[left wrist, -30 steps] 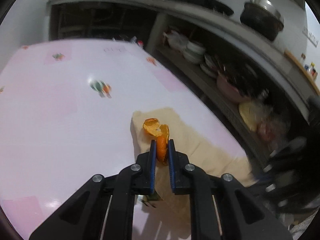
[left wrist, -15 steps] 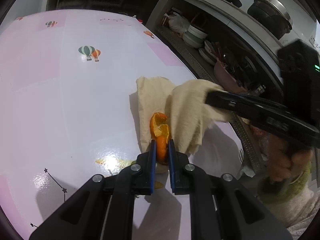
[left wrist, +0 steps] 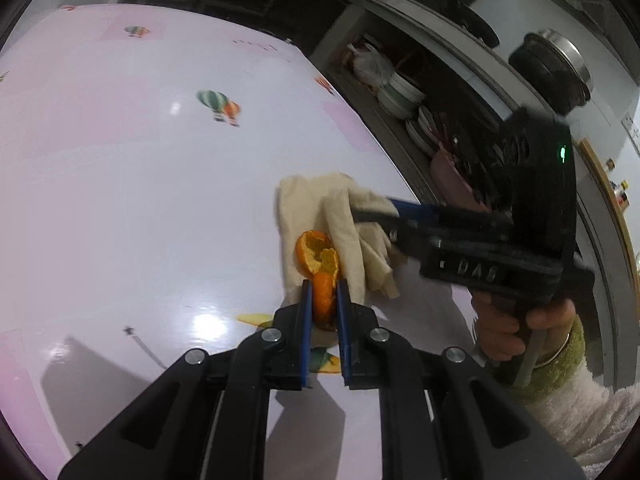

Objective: Collect trash
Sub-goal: 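Lift the beige cloth with the right tool while the left tool holds the peel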

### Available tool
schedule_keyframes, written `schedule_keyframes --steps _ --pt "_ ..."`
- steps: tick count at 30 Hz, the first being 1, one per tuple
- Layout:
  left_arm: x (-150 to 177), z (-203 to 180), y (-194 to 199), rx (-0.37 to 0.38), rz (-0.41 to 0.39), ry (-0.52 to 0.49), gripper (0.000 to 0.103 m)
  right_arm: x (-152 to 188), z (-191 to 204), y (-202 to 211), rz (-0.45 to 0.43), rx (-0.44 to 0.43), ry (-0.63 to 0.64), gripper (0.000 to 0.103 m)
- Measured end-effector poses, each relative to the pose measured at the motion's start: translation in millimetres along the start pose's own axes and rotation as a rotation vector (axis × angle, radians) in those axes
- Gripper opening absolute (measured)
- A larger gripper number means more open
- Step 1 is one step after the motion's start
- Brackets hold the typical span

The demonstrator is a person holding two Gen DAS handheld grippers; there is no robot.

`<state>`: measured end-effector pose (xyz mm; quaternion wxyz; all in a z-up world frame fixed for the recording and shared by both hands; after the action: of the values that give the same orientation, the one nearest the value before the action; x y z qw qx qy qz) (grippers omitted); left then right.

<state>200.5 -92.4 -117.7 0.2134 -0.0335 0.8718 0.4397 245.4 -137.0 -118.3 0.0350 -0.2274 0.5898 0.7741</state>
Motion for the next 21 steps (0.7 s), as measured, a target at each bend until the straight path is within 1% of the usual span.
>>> schedule_keyframes --steps 4,7,8,10,12,13,15,18,21 --pt "-6.3 13.0 13.2 -0.021 -0.05 0.031 0.011 2.5 7.6 -2.3 0.006 0.027 0.059 0.049" --pt "-9.3 19.3 18.3 -0.035 -0.065 0.043 0.011 6.5 14.0 -3.1 0.003 0.056 0.097 0.048" --pt "-9.8 19.9 19.1 -0.038 -0.068 0.043 0.011 7.9 16.9 -3.6 0.002 0.066 0.116 0.047" --pt "-10.8 21.1 21.2 -0.047 -0.075 0.041 0.011 10.5 21.4 -3.2 -0.003 0.092 0.146 0.04" --pt "-11.5 21.7 22.1 -0.054 -0.078 0.038 0.011 13.3 26.4 -0.8 -0.004 0.087 0.154 0.028" --pt "-11.5 21.1 22.1 -0.055 -0.078 0.036 0.011 14.7 28.0 -0.1 -0.004 0.087 0.153 0.026" --pt "-11.6 19.7 22.4 -0.062 -0.08 0.031 0.011 17.0 29.0 1.3 -0.011 0.092 0.145 0.018" --pt "-11.1 20.4 23.9 -0.07 -0.082 0.024 0.011 20.4 31.1 3.3 -0.018 0.09 0.13 0.011" --pt "-11.4 19.4 24.6 -0.079 -0.086 0.019 0.011 24.5 32.5 7.5 -0.034 0.097 0.116 0.008"
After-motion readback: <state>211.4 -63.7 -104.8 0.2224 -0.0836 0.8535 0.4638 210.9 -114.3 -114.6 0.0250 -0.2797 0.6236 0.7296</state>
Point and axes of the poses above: each gripper's, at about its wrist camera, not at the fingertips, and y roughly against the way its jaws point, z to its left, x to its underside, the point moved 10 cm from there along -y, roughly the way its jaws point, and after that the axes turned 7 degrees about z, right-handed, at the moved point
